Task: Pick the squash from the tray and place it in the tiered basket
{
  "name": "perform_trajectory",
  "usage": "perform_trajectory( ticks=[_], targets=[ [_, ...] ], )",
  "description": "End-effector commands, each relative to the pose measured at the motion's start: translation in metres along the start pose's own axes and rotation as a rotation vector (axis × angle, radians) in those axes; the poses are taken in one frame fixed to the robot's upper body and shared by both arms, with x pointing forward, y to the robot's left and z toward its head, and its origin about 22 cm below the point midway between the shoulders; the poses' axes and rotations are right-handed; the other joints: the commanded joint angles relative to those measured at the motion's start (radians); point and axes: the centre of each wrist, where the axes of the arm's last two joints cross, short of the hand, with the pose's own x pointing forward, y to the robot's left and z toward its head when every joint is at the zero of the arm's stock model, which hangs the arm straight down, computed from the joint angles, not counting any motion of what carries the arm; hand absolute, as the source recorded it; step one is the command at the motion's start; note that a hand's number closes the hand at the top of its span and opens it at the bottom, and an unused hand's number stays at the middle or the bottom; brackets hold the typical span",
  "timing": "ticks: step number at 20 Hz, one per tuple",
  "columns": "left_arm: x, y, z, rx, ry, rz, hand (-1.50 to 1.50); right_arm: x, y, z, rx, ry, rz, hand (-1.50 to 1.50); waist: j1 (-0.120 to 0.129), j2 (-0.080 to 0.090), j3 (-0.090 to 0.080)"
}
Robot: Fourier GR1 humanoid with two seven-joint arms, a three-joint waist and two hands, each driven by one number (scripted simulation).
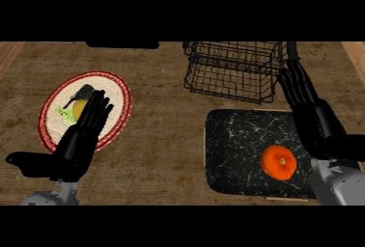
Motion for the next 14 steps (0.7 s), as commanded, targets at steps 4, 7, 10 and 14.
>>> perform_trajectory(
  ticks=[4,7,10,14],
  targets=[
    [-0.026,0.017,-0.001,-0.023,0.059,-0.123,0.00,-0.025,0.039,-0.025,-0.208,0.181,0.028,-1.50,-0.025,-0.029,-0.002],
    [-0.030,0.011,0.001,-0.065,0.096,-0.145,0.00,-0.056,-0.015,0.000,-0.328,0.271,0.440,-1.50,-0.041,-0.014,-0.015],
    [-0.044,0.004,-0.001,-0.089,0.122,-0.144,0.00,-0.057,0.071,-0.010,-0.404,0.239,0.034,-1.50,-0.024,-0.024,-0.001],
    [-0.054,0.009,0.000,-0.088,0.124,-0.144,0.00,-0.045,0.094,-0.010,-0.390,0.093,0.190,-1.50,-0.033,-0.036,-0.002]
  ],
)
